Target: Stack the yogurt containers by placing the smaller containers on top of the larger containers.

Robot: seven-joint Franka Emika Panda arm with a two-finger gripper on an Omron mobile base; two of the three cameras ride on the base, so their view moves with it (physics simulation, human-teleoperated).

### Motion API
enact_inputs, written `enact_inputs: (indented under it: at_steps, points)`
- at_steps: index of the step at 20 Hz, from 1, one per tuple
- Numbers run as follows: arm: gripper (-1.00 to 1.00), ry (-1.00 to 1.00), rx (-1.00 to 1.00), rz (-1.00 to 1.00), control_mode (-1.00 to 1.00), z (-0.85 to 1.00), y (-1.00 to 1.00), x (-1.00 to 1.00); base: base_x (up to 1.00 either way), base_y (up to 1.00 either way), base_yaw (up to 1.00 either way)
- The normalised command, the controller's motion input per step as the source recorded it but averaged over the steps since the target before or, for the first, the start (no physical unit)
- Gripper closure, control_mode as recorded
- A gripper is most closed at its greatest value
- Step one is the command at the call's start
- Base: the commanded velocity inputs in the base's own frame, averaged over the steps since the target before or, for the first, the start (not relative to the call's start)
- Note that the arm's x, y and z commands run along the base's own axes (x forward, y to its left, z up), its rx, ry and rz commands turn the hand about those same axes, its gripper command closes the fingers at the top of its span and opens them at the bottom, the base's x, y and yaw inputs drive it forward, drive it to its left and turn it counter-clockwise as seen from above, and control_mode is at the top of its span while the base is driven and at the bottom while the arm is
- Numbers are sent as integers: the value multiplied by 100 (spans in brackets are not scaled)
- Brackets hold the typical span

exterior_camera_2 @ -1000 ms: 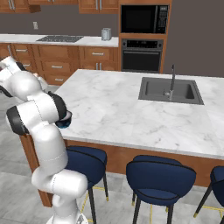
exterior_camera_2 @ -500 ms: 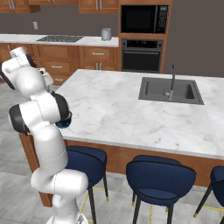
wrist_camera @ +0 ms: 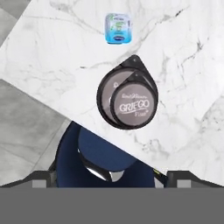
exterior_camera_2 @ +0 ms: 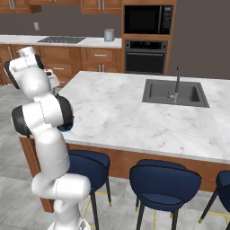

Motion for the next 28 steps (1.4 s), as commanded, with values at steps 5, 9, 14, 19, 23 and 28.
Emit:
enact_inputs:
  at_steps: [5,9,14,19,23,28]
  points:
    - [-100,-5,2,0,-100,-11,0,29,0,0,0]
    - [-100,-9,9,0,-100,0,0,15,0,0,0]
    - [-100,-9,14,0,-100,3,0,5,0,0,0]
    - [-100,-6,14,0,-100,1,0,6,0,0,0]
    - [-100,-4,12,0,-100,0,0,12,0,0,0]
    - [-100,0,8,0,-100,-1,0,18,0,0,0]
